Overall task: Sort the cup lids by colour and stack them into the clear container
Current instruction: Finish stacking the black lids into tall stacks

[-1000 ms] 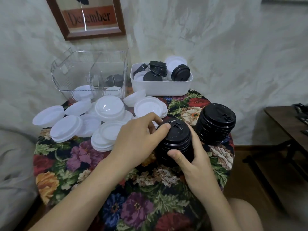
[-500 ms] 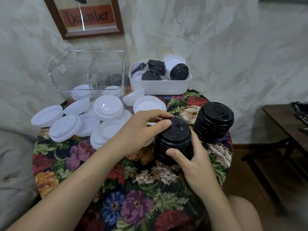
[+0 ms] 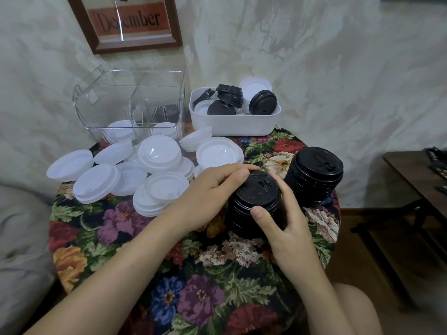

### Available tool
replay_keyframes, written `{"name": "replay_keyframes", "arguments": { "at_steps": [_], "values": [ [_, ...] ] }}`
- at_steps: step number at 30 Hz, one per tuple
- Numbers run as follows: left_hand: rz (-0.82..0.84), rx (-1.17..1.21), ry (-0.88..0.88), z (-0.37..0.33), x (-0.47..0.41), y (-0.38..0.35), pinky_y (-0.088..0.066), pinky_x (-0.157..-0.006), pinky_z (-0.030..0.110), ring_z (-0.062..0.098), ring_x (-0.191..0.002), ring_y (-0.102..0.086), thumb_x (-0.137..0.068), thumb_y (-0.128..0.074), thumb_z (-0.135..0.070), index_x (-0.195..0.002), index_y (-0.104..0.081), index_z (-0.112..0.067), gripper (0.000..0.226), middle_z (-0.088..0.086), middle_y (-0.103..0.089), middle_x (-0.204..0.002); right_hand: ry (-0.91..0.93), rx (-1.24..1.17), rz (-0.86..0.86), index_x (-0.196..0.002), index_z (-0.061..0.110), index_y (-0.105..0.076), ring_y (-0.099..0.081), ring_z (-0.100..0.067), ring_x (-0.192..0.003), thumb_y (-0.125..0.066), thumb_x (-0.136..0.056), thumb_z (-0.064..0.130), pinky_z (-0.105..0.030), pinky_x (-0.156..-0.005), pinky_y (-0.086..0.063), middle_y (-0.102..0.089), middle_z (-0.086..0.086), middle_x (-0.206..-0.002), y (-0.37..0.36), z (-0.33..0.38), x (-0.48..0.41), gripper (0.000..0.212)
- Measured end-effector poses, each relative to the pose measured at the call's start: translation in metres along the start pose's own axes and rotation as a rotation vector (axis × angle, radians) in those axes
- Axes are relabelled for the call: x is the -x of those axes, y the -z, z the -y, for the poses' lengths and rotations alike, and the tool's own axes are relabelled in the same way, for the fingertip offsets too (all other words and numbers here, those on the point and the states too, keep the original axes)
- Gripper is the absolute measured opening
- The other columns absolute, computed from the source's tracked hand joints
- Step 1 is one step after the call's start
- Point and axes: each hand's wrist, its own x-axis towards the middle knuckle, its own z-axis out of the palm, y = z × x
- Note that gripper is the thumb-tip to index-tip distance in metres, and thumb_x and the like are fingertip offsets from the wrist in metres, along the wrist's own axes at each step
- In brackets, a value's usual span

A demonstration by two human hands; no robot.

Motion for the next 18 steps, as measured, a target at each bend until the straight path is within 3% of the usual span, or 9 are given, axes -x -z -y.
{"name": "replay_keyframes", "arguments": {
  "at_steps": [3, 5, 8, 12, 18],
  "values": [
    [0.042, 0.044, 0.046, 0.007, 0.01, 0.002, -0.037, -0.12, 0.038, -0.005, -0.136, -0.049, -0.102, -0.046, -0.053, -0.146, -0.054, -0.041, 0.047, -0.025, -0.058, -0.143, -0.008, -0.005, -0.004, -0.146, 0.047, -0.043, -0.052, 0.007, -0.13, -0.066, -0.089, 0.06, -0.025, -0.105, -0.045, -0.055, 0.03, -0.138, -0.001, -0.001, 0.001, 0.063],
    [0.096, 0.095, 0.059, 0.013, 0.018, 0.006, -0.034, -0.122, 0.039, -0.005, -0.14, -0.045, -0.095, -0.057, -0.056, -0.152, -0.046, -0.04, 0.06, -0.025, -0.052, -0.149, -0.005, -0.01, -0.01, -0.145, 0.045, -0.044, -0.053, 0.006, -0.128, -0.067, -0.088, 0.06, -0.027, -0.104, -0.045, -0.057, 0.029, -0.136, -0.002, -0.002, 0.001, 0.064],
    [0.19, 0.139, 0.072, 0.016, 0.024, 0.007, -0.031, -0.123, 0.041, -0.002, -0.144, -0.041, -0.087, -0.077, -0.041, -0.156, -0.038, -0.038, 0.08, -0.024, -0.049, -0.153, -0.02, -0.008, -0.011, -0.14, 0.047, -0.045, -0.056, 0.008, -0.124, -0.071, -0.09, 0.056, -0.019, -0.099, -0.047, -0.059, 0.034, -0.13, 0.0, 0.001, 0.001, 0.058],
    [0.145, 0.104, 0.034, 0.015, 0.022, 0.005, -0.037, -0.119, 0.043, 0.004, -0.139, -0.049, -0.085, -0.082, -0.025, -0.148, -0.047, -0.04, 0.074, -0.018, -0.058, -0.145, -0.021, 0.059, 0.033, -0.132, 0.046, -0.046, -0.059, 0.008, -0.116, -0.077, -0.079, 0.062, -0.017, -0.091, -0.048, -0.06, 0.035, -0.122, 0.006, 0.013, -0.009, 0.063],
    [0.134, 0.097, 0.026, 0.017, 0.022, 0.004, -0.036, -0.119, 0.044, 0.005, -0.139, -0.05, -0.084, -0.083, -0.028, -0.147, -0.047, -0.044, 0.074, -0.019, -0.059, -0.144, -0.021, 0.055, 0.201, -0.139, 0.044, -0.05, -0.059, 0.005, -0.121, -0.079, -0.083, 0.045, -0.011, -0.094, -0.046, -0.062, 0.027, -0.129, 0.016, 0.019, -0.021, 0.063]
  ]
}}
